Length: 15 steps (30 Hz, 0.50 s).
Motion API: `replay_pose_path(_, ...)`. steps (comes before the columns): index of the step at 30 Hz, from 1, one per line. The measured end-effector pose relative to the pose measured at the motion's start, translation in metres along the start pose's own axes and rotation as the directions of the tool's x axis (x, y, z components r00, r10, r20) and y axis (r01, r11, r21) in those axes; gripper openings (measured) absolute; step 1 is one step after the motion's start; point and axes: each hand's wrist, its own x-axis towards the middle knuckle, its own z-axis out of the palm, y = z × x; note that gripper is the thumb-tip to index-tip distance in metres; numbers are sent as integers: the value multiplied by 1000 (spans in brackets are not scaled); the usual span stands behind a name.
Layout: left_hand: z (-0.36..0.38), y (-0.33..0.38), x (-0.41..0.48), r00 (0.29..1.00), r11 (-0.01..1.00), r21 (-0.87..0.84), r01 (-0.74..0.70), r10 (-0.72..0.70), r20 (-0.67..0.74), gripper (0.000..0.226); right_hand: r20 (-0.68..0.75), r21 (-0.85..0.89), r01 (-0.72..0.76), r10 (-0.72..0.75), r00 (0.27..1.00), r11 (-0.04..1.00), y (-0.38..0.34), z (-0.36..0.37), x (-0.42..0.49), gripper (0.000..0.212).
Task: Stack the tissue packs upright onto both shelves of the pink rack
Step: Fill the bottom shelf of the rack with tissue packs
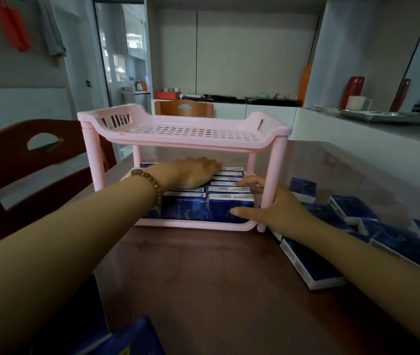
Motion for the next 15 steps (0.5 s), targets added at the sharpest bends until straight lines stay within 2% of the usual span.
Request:
replay_pose_path(4, -1, -6, -4, 999, 999, -38, -33, 33, -14, 56, 3, 6, -2, 2, 1000, 1000, -5, 0, -3, 59)
replay_pose_path(10, 2, -20, -13, 1000, 999, 40, -28, 27, 10, 56, 141, 28, -45, 40, 989, 999, -16, 2, -6, 63)
replay_pose_path(13, 4, -18, -17, 999, 999, 6, -42, 42, 15, 56, 142, -4, -110, 109, 984, 994, -20, 2, -6, 81)
replay_pose_path(15, 3, -19, -18, 999, 998, -36, -48, 48, -14, 57, 162, 3, -101, 99, 982, 995, -23, 3, -8, 88)
